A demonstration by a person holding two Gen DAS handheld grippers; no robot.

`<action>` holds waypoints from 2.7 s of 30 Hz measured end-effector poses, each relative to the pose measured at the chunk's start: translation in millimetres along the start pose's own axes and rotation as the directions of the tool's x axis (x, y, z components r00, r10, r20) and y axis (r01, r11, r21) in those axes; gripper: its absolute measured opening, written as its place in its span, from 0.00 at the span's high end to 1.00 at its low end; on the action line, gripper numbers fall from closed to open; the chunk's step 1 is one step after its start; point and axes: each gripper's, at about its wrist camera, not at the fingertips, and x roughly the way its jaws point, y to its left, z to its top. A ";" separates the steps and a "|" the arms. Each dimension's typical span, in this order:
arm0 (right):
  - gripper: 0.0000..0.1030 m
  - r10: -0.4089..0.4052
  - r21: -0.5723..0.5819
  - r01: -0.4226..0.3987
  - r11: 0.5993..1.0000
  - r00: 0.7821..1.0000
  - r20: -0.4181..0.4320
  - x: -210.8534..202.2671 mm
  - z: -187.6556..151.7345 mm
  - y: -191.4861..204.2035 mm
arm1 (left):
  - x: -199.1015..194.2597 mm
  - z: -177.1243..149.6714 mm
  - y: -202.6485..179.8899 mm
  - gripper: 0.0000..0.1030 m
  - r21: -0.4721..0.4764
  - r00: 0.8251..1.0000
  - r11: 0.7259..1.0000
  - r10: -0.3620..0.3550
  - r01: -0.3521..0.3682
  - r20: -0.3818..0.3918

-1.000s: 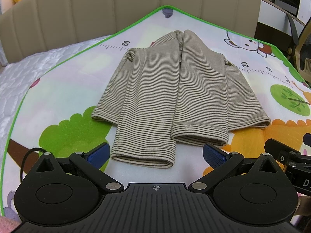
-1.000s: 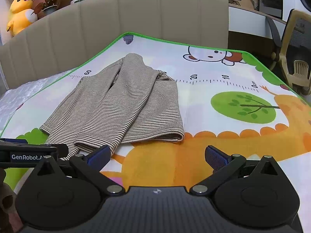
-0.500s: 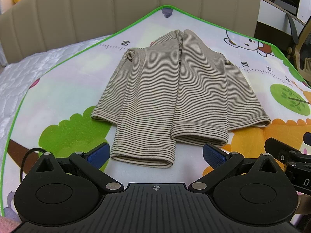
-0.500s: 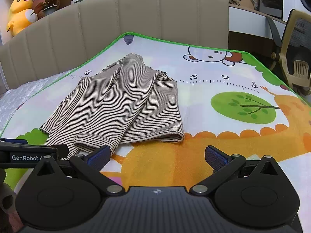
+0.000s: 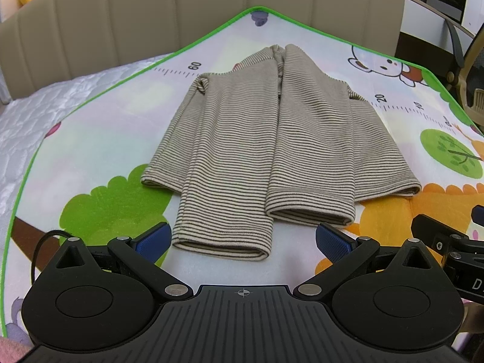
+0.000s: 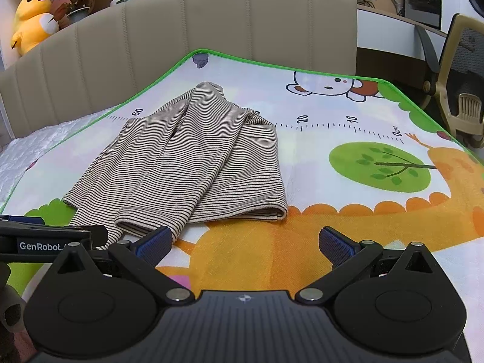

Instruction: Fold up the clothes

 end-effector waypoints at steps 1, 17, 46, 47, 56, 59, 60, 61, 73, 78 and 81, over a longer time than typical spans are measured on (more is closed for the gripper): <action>0.00 0.000 0.000 0.000 1.000 1.000 0.000 0.0 0.1 -0.1 | 0.2 -0.1 -0.3 0.00 0.000 1.000 1.000 0.000 0.000 0.000; 0.00 0.001 -0.001 -0.001 1.000 1.000 -0.003 1.3 -1.2 -1.1 | 2.1 -0.1 0.7 0.00 0.000 1.000 1.000 0.004 -0.004 -0.002; 0.00 0.295 0.289 -0.242 0.926 0.943 -0.154 184.8 79.1 -91.4 | 133.8 89.1 83.8 0.01 -0.065 0.987 0.998 -0.023 0.012 -0.157; 0.00 0.280 0.257 -0.230 0.939 0.943 -0.179 185.8 81.5 -85.2 | 134.8 89.9 82.7 0.01 -0.060 0.987 0.998 -0.022 0.013 -0.157; 0.13 0.131 -0.155 -0.166 0.974 0.969 -0.209 177.5 69.6 -20.3 | 138.1 88.0 80.2 0.02 -0.051 0.987 0.998 -0.034 0.027 -0.156; 0.57 0.166 -0.145 -0.201 0.969 0.961 -0.223 165.7 71.9 -22.8 | 127.4 85.0 72.8 0.20 -0.021 0.984 0.998 -0.056 0.053 -0.167; 0.66 0.176 -0.146 -0.216 0.966 0.954 -0.242 160.9 71.7 -24.0 | 123.3 84.1 70.1 0.33 -0.010 0.982 0.998 -0.067 0.066 -0.176; 0.79 0.186 -0.147 -0.230 0.962 0.947 -0.262 156.1 71.5 -25.2 | 119.1 82.5 67.1 0.38 0.003 0.978 0.997 -0.078 0.080 -0.194; 0.86 0.202 -0.216 -0.323 0.921 0.873 -0.443 73.0 12.4 -35.6 | 68.4 44.7 66.0 0.47 0.093 0.890 0.965 -0.186 0.246 -0.416; 0.85 0.205 -0.253 -0.333 0.908 0.882 -0.424 46.5 11.6 -42.1 | 42.7 46.7 71.1 0.50 0.077 0.894 0.957 -0.232 0.281 -0.382; 0.85 0.215 -0.299 -0.317 0.900 0.919 -0.329 34.0 26.5 -41.5 | 22.5 63.6 73.6 0.43 0.065 0.924 0.945 -0.298 0.322 -0.239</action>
